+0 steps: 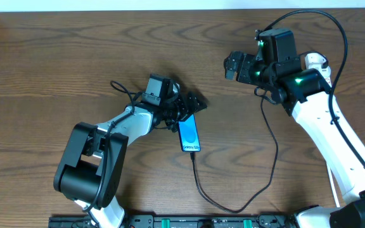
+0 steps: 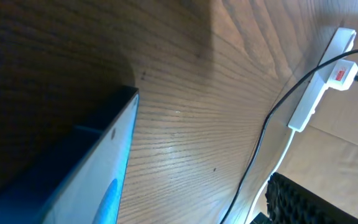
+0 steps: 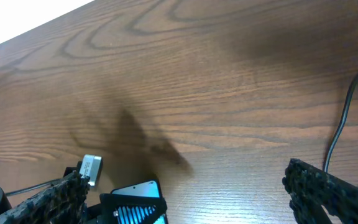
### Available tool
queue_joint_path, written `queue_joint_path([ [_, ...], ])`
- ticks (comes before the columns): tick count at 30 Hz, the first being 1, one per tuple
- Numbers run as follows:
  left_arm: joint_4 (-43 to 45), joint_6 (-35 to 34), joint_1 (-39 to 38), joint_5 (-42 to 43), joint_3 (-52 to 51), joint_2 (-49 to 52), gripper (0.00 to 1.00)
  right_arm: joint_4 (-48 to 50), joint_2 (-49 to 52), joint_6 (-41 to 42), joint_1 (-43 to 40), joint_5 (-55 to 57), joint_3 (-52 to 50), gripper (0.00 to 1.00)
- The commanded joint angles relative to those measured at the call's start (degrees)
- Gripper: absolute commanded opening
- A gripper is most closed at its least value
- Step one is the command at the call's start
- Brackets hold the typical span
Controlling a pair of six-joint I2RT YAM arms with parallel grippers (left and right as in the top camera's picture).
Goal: Plug charger to phone and switch on socket
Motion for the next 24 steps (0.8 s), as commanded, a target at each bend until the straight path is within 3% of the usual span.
queue_joint_path([
  [1,-3.9,-0.7,0.7,-11.2,-4.3,5.0,0.9,-0.2,-0.9,-0.6,-0.1,0.7,0.5,0.99],
  [24,-8.1,0.7,2.2,-13.9,-4.3,3.4,0.9,-0.6,-0.9,-0.6,-0.1,1.7,0.5,0.99],
])
